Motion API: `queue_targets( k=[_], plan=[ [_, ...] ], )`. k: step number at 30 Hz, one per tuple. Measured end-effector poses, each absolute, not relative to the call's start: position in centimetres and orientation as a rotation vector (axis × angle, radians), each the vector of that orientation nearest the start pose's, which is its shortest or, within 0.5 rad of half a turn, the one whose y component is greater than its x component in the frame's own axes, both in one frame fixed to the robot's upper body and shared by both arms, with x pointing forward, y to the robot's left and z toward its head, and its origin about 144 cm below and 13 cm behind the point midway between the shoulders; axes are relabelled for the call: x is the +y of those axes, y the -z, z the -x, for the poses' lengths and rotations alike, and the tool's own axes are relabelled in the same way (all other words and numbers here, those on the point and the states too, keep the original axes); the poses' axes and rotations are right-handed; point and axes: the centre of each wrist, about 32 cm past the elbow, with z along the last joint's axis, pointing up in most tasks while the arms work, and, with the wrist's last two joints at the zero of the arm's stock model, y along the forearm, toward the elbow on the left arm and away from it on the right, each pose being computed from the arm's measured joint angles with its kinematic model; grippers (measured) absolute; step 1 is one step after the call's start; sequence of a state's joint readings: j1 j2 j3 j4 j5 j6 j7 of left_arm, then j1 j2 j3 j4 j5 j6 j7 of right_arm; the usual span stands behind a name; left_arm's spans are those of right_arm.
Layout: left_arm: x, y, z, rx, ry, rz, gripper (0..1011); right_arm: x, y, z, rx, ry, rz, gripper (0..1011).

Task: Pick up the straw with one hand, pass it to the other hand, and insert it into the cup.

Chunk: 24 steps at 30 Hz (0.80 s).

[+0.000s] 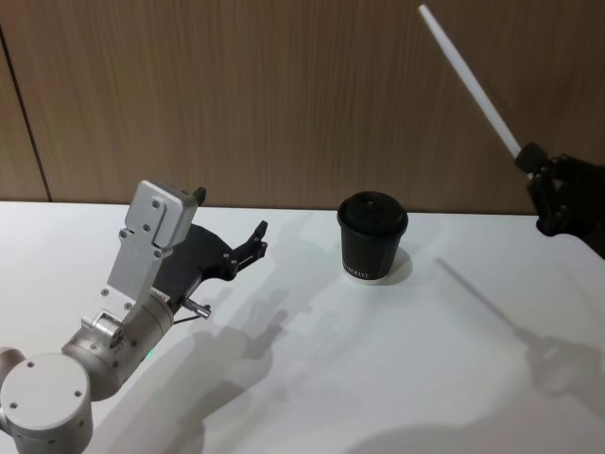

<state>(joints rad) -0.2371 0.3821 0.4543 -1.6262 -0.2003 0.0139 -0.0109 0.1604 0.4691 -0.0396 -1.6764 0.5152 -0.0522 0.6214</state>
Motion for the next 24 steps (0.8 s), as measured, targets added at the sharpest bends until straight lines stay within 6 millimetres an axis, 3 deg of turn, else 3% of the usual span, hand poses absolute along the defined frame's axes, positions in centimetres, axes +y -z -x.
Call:
queue_targets(
  k=[24],
  plan=[
    [19.87, -120.47, -49.22, -0.261, -1.113, -0.058, 1003, -32.6, -125.78, -49.43, -0.237, 0.723, -0.195, 0]
  ],
)
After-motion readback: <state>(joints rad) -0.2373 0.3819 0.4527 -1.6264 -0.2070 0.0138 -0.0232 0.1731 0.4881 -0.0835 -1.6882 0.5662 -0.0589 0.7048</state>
